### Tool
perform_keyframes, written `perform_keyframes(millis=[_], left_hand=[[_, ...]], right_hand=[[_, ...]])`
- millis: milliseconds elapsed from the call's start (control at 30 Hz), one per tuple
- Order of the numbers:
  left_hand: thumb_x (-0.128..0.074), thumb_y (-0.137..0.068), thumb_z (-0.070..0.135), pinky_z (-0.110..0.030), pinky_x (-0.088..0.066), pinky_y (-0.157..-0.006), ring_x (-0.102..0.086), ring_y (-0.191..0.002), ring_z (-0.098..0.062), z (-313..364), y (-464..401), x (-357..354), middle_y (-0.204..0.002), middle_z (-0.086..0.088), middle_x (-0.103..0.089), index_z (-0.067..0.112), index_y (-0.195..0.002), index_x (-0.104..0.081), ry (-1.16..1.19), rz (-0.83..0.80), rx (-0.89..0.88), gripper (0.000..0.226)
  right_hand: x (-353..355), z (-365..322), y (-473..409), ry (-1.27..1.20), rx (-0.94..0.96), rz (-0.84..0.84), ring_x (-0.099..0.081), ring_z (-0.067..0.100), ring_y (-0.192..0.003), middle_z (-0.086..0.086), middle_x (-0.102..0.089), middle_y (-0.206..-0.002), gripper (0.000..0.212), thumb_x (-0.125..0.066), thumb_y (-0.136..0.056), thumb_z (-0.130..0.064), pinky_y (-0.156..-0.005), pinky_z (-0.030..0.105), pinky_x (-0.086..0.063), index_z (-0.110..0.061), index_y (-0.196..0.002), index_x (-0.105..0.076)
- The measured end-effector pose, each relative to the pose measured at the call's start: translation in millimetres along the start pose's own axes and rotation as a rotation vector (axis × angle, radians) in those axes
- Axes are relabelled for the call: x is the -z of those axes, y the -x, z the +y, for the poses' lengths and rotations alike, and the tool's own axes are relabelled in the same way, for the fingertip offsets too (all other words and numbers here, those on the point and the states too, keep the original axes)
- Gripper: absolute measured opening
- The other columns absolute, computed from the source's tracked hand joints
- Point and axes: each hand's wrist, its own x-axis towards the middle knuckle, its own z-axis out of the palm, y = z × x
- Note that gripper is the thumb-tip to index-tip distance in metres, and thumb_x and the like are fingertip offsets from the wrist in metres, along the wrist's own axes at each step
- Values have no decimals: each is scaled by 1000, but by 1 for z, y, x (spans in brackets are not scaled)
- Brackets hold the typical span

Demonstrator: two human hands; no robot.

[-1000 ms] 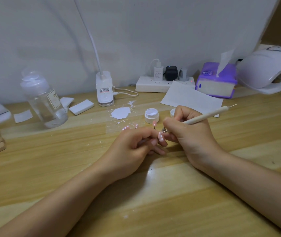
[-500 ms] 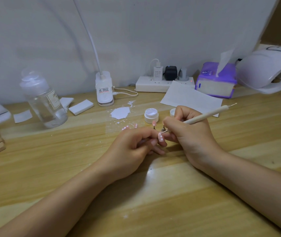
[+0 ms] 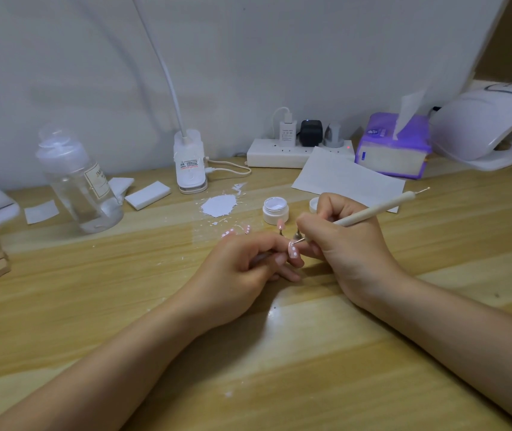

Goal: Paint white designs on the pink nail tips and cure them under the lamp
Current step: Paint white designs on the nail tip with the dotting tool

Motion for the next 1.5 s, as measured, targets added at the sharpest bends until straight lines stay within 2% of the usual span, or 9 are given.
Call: perform_keyframes(millis=[167,300,433,567,867,1033,1133,1300,1500], left_hand=[[-43,-92,-6,-10,-46,-70,-68,-77,-1,0,0,0,-87,1,-69,21,-79,-60,-3,4,1,34],[-43,-92,-5,-11,-47,-71,-68,-78,-3,0,1,0,-82,9,-67,21,-79,-60,-4,0,9,34],[-44,-92,-6,-9,-46,-69,-68,-78,-1,1,1,0,-86,0,-68,20,-79,-60,-15,7,1,33],[-44,-92,-6,-8,-44,-67,-68,-77,-1,1,1,0,-81,5,-68,19,-79,-61,-16,7,0,33],[-45,-92,-6,-8,-44,-69,-68,-77,0,1,1,-1,-80,-1,-68,21,-79,-60,-7,11,2,33],[-45,-91,-5,-9,-45,-69,-68,-77,-1,2,0,-1,-81,-4,-69,22,-77,-60,-17,16,1,34],[-46,-91,-5,-8,-45,-69,-68,-78,-1,2,0,-1,-80,-4,-70,22,-78,-61,-32,18,-1,33],[-45,-91,-5,-7,-43,-68,-68,-77,-1,2,1,-1,-80,-3,-68,21,-78,-60,-18,17,5,33],[-46,-91,-4,-9,-44,-69,-68,-79,-2,1,0,-1,-79,-2,-69,22,-78,-61,-32,21,6,32]], right_hand=[[0,1,-1,2,-5,16,-41,4,-26,-9,-32,-33,40,-53,-73,13,-41,15,-47,-11,-52,-29],[0,1,0,11,1,23,-40,2,-26,-11,-32,-33,41,-54,-73,11,-41,15,-47,-11,-51,-29],[0,1,-1,6,-2,17,-41,3,-26,-11,-32,-33,41,-53,-74,13,-41,15,-47,-11,-52,-29],[0,1,-1,17,7,21,-40,3,-26,-11,-30,-34,40,-54,-72,12,-41,15,-47,-11,-51,-28],[1,2,-1,20,4,22,-41,4,-27,-8,-31,-34,38,-56,-69,8,-42,16,-48,-12,-50,-29],[1,3,-1,28,5,23,-41,2,-27,-13,-34,-33,41,-53,-75,12,-41,14,-46,-11,-52,-28],[1,2,0,21,13,19,-40,3,-27,-10,-30,-35,38,-56,-69,8,-42,15,-46,-11,-50,-28],[1,2,-1,25,1,20,-41,2,-26,-14,-35,-32,41,-53,-76,12,-42,14,-47,-11,-52,-28],[1,3,-1,27,0,38,-40,2,-27,-11,-31,-34,40,-55,-71,9,-42,15,-47,-13,-49,-29]])
